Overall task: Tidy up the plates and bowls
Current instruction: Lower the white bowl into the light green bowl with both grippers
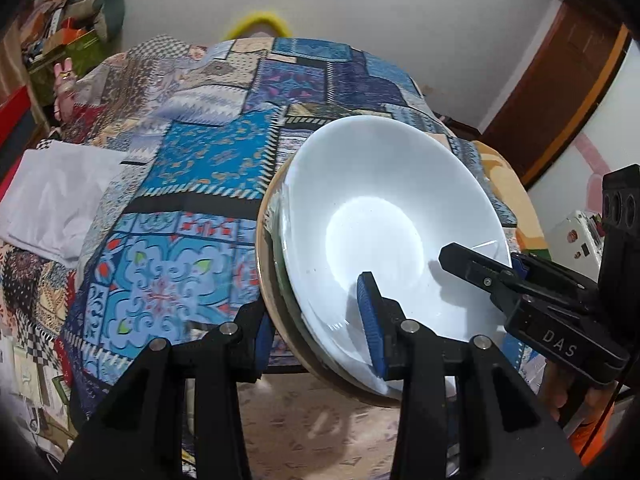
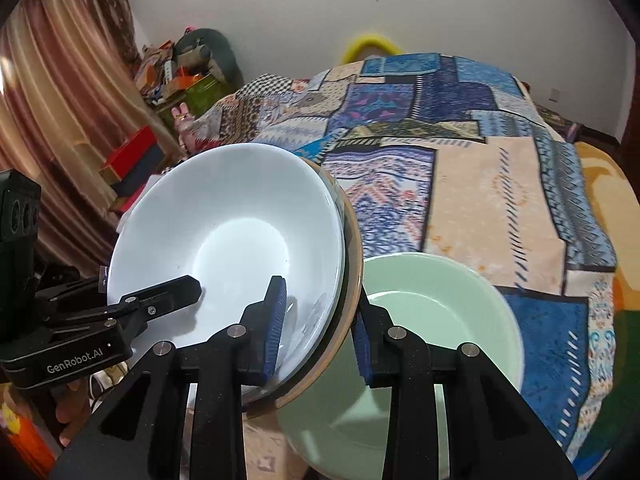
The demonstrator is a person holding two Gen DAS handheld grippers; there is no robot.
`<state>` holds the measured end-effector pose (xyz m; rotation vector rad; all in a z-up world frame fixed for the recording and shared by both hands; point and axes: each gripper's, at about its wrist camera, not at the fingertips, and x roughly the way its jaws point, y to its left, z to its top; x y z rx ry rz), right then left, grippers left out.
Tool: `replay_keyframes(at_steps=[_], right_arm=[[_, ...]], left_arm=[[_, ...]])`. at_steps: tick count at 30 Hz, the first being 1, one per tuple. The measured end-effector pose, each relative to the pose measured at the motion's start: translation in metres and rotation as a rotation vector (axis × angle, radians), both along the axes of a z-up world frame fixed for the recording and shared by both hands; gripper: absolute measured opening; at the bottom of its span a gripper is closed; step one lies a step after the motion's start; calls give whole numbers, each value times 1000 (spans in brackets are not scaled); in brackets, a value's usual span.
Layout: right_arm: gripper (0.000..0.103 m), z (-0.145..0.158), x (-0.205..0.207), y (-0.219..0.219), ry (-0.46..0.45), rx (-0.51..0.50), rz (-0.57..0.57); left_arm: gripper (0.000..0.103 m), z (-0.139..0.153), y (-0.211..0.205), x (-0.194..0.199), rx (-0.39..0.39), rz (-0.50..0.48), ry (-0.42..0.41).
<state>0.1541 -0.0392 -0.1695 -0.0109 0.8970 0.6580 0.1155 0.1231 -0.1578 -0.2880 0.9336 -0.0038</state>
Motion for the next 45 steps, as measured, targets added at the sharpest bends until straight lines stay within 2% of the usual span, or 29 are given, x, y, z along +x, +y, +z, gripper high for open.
replay_keyframes(at_steps=[13,22,36,45], right_arm=[[28,-2,1,-56,7,-6,-94],[28,-13,3,-80,37,-6,-135],[28,-39,7,-84,103,-4,-140],[29,-40,6,-86,101,27,-144]], left_arm=[[39,-5,-58,25,8,-102,13],[39,-18,-83,37,14,-148,49],[39,-46,-86,46,18,-151,117],[40,-48,-83,47,-11,-142,117]])
